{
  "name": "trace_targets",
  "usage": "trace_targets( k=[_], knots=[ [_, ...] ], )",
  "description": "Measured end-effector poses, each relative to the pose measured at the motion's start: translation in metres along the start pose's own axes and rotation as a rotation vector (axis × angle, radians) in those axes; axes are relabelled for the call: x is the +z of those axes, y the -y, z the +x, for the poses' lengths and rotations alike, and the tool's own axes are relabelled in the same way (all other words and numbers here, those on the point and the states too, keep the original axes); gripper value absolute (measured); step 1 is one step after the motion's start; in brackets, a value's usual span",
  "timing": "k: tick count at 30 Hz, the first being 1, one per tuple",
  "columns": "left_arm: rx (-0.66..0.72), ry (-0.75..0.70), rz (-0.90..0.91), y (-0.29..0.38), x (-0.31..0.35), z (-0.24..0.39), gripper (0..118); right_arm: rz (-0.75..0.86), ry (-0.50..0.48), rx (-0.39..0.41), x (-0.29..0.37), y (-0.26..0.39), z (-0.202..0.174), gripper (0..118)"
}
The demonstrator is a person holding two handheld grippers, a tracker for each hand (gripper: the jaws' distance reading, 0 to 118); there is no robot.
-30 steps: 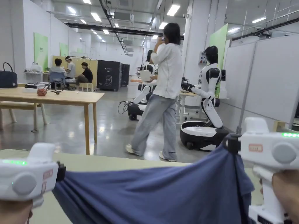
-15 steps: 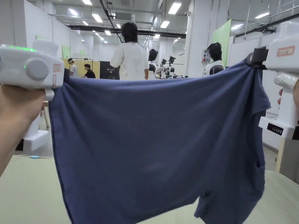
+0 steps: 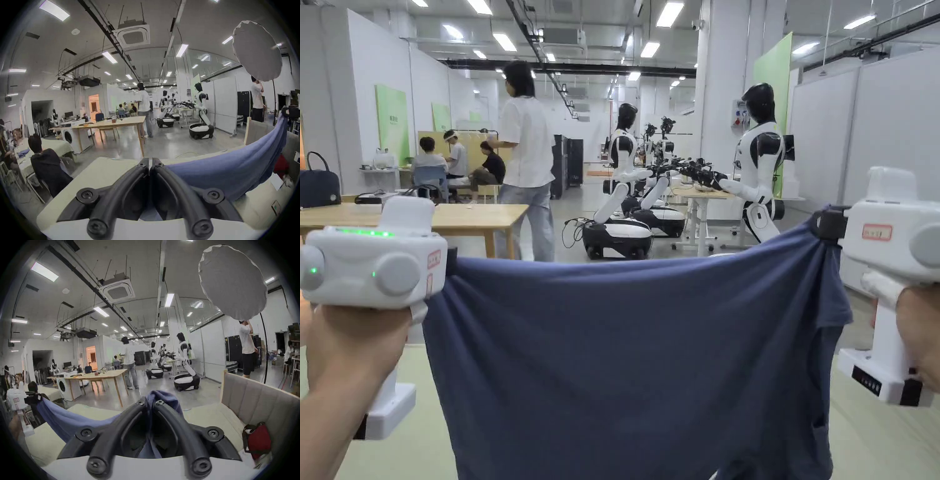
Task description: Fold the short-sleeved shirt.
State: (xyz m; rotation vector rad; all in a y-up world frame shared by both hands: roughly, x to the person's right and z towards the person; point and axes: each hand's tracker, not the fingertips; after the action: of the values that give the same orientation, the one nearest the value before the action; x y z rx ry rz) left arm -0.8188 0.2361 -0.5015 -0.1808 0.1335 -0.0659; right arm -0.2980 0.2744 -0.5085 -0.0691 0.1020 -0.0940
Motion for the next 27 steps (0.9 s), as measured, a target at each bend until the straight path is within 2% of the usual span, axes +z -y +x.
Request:
trace_targets(
  k=[6, 12, 16, 18, 22, 25, 27],
  knots=[
    [0.019, 0.069, -0.002, 0.024, 0.057, 0.004, 0, -0.025, -0.015, -0.016, 0.054, 0.024, 0.016, 6],
    [0.04, 0.148, -0.052, 0.088, 0.131, -0.006, 0, -0.067, -0.042, 0.041, 0.151, 0.093, 0.028, 6],
    [0.079, 0.231, -0.175, 0.177, 0.166, -0.024, 0, -0.192, -0.037, 0.013, 0.22, 0.19, 0.037, 6],
    [0.079, 0.204, -0.25, 0.229, 0.183, -0.029, 0, -0.297, -0.018, 0.05, 0.247, 0.242, 0.04, 6],
    [0.238, 0.187, -0.47, 0.337, 0.229, -0.04, 0, -0.526, 0.031, -0.017, 0.283, 0.351, 0.054, 6],
    [0.226, 0.151, -0.624, 0.394, 0.242, -0.04, 0, -0.668, 0.05, -0.074, 0.292, 0.398, 0.058, 6],
    [0.223, 0.168, -0.665, 0.411, 0.243, -0.038, 1, -0.664, 0.072, -0.011, 0.294, 0.403, 0.054, 7]
  ],
)
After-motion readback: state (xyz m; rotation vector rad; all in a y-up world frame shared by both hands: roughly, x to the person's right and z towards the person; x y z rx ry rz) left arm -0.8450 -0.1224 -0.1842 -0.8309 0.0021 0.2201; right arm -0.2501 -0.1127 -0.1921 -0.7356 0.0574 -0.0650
